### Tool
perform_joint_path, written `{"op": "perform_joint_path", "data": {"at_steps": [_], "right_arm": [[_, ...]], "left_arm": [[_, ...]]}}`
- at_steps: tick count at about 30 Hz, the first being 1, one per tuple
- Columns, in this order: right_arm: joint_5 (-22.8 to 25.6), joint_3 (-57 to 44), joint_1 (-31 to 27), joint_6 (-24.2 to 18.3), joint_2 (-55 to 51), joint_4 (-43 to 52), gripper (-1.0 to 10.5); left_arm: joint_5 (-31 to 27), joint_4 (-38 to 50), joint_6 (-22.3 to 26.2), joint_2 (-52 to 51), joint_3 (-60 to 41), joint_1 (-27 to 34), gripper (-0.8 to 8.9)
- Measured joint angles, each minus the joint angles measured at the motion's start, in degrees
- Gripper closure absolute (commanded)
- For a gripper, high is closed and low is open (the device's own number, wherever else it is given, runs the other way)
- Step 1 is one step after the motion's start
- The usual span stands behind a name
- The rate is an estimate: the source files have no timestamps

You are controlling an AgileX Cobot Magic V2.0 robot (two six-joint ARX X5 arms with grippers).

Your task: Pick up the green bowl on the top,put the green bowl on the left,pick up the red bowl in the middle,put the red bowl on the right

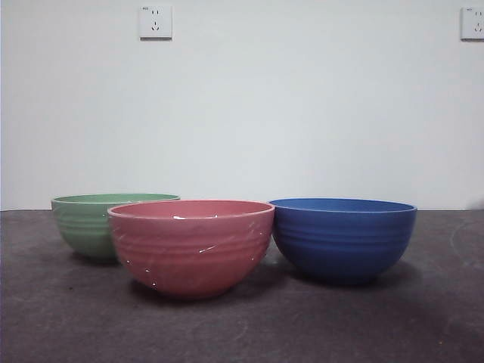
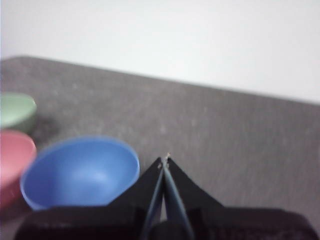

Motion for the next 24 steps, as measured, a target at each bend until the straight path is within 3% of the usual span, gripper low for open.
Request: {"op": "perform_joint_path", "data": {"at_steps": [10,24], "right_arm": [[-0.20,-13.73,-0.94,3.43,-6.10,4.07,9.4],[-0.15,-14.45,-0.94,6.43,-6.25,5.27,9.4]], "left_arm": [[0.00,0.02,0.02,0.00,0.00,0.00,8.17],[0.00,0.02,0.02,0.00,-0.02,0.00,8.17]]}}
